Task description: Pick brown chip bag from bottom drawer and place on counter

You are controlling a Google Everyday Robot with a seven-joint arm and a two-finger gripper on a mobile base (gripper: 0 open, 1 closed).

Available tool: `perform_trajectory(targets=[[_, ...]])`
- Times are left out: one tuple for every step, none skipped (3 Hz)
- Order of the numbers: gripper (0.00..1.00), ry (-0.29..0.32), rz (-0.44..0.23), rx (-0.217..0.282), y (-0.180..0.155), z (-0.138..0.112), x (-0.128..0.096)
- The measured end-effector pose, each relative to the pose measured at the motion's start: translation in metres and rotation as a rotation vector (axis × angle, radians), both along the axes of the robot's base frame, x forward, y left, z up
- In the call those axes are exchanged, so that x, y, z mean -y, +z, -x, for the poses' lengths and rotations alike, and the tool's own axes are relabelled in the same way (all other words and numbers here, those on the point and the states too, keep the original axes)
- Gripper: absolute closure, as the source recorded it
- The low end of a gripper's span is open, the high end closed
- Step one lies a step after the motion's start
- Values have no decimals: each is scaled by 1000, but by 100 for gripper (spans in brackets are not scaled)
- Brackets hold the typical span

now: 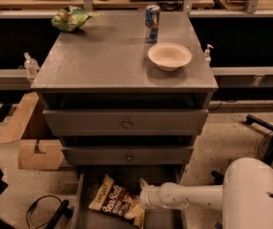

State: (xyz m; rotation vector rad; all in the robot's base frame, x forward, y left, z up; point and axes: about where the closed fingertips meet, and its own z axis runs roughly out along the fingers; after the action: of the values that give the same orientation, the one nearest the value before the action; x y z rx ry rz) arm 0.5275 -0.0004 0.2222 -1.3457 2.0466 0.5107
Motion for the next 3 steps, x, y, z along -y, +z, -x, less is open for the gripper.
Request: perform_trajectory(targets=[[0,28,10,4,-21,-5,-22],[0,72,49,2,-44,-7,-42],[3,108,114,-3,-68,-10,-58]])
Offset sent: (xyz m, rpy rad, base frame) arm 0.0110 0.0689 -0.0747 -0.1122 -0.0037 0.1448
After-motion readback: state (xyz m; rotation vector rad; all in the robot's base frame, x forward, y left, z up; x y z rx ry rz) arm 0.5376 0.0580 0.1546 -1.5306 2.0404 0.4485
